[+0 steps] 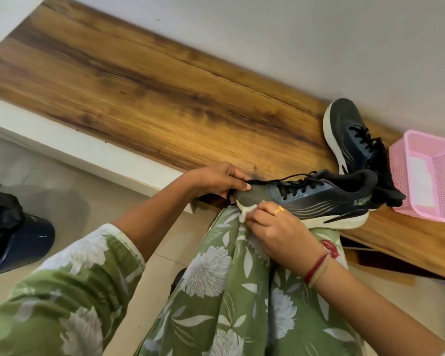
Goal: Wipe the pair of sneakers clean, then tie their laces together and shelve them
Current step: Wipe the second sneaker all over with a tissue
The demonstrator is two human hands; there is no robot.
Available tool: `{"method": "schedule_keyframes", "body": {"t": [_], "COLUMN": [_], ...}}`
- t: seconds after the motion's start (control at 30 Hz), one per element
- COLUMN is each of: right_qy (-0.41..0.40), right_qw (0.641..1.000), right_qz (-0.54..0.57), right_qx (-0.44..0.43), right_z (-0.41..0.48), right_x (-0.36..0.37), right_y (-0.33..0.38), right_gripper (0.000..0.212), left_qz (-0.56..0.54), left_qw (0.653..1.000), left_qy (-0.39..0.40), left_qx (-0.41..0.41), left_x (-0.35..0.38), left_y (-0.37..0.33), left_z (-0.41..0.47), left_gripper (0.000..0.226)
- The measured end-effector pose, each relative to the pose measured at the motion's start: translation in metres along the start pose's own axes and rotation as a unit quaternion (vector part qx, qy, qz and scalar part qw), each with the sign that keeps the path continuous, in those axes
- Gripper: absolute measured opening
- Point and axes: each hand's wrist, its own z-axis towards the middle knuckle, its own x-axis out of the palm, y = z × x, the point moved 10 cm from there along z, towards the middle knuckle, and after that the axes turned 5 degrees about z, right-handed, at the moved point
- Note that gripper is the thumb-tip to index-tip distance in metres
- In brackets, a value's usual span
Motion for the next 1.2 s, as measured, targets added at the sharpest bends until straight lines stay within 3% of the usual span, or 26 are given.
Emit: {"method": "schedule_keyframes", "body": {"t": [0.07, 0.13, 0.23, 0.3, 0.4, 0.6, 0.8, 0.93, 1.0, 1.1, 1.2], "right_qy": [0.026, 0.043, -0.04, -0.079, -0.01, 0.069, -0.056, -0.011, 0.008, 0.01, -0.135], "right_qw": [0.999, 0.986, 0.959, 0.955, 0.968, 0.989, 0.985, 0.997, 0.998, 0.986, 0.928], "right_qz": [0.018, 0.079, 0.168, 0.187, 0.146, 0.082, 0.093, 0.055, 0.048, 0.093, 0.223], "right_qx": [0.043, 0.143, 0.223, 0.218, 0.203, 0.102, 0.132, 0.046, 0.045, 0.138, 0.267], "right_z": [-0.02, -0.034, -0.019, 0.011, 0.041, 0.018, 0.027, 0.015, -0.007, -0.044, -0.086], "right_x": [-0.004, -0.012, -0.029, -0.031, -0.008, 0.001, -0.021, -0.003, 0.001, 0.0, -0.029], "right_y": [-0.012, -0.033, -0.047, -0.043, -0.037, -0.012, -0.025, -0.005, -0.009, -0.039, -0.078], "right_gripper": [0.015, 0.017, 0.014, 0.021, 0.027, 0.012, 0.016, 0.009, 0.009, 0.022, 0.026], "left_qz": [0.002, -0.021, -0.033, -0.043, -0.069, -0.087, -0.068, -0.061, -0.055, -0.053, -0.01], "left_qw": [1.0, 1.0, 0.999, 0.999, 0.996, 0.996, 0.997, 0.998, 0.998, 0.999, 0.999], "left_qy": [0.008, 0.008, 0.005, 0.018, 0.031, -0.005, 0.006, -0.005, -0.01, -0.01, -0.018], "left_qx": [0.01, 0.011, 0.011, 0.023, 0.037, 0.027, 0.03, 0.022, 0.012, 0.0, -0.024], "left_x": [0.0, 0.0, -0.001, 0.0, 0.0, 0.001, 0.0, 0.0, 0.001, 0.002, 0.001], "left_y": [0.003, 0.004, 0.005, 0.005, 0.006, 0.006, 0.001, 0.002, 0.003, 0.0, -0.003], "left_z": [0.002, 0.004, 0.005, 0.006, 0.005, 0.006, 0.004, 0.002, 0.002, 0.0, -0.004], "left_gripper": [0.016, 0.018, 0.025, 0.024, 0.025, 0.026, 0.024, 0.023, 0.023, 0.026, 0.025]}}
